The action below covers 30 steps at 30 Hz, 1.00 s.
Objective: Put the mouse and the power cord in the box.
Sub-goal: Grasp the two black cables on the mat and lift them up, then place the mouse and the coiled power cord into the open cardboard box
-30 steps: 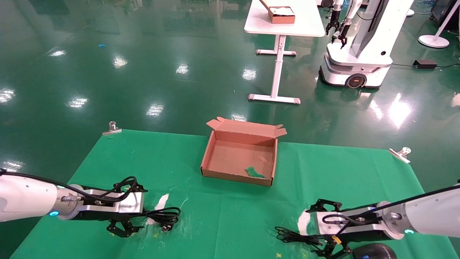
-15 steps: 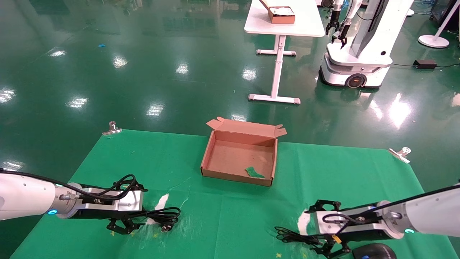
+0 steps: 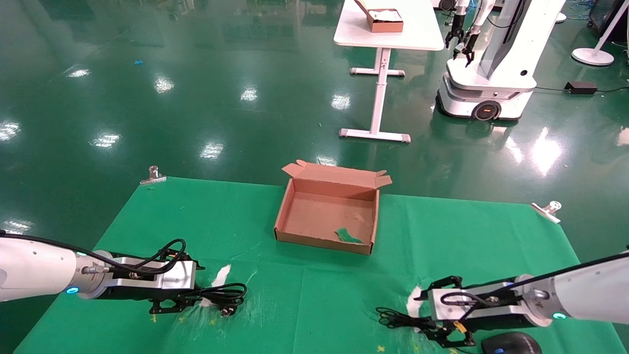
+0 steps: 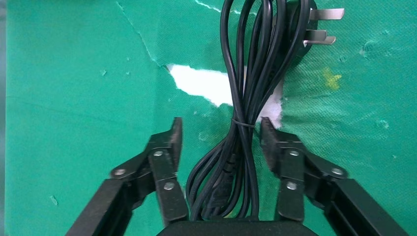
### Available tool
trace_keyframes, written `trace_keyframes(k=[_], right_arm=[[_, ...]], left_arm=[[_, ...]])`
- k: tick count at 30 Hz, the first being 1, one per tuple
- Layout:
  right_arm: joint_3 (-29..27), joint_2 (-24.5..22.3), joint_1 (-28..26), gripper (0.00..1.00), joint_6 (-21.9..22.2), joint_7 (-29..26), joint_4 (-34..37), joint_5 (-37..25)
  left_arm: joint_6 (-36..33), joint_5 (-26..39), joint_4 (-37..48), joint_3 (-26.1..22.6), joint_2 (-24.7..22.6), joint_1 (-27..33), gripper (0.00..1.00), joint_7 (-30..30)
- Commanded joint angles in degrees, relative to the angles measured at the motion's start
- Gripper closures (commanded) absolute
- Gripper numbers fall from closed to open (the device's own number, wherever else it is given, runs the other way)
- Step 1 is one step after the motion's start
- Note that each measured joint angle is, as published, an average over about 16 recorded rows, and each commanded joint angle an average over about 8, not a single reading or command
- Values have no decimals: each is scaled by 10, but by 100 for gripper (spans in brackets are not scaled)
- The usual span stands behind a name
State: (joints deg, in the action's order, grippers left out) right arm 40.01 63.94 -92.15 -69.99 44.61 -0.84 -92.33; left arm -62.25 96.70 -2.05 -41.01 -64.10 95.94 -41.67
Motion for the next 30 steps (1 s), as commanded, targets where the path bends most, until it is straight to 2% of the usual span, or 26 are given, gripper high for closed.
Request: trace_keyframes(k=[1,23,30], right_arm=[[0,0,0,100,0,0,0,0],[4,2,-3,100,0,1,-3,-6],[-8,-16,-17,100,-13,-6,-2,12]], left_arm=[[0,0,0,0,0,0,100,0],[-3,0,0,0,0,-1,100,2],[-34,-18,19,12,12,13,100,33]])
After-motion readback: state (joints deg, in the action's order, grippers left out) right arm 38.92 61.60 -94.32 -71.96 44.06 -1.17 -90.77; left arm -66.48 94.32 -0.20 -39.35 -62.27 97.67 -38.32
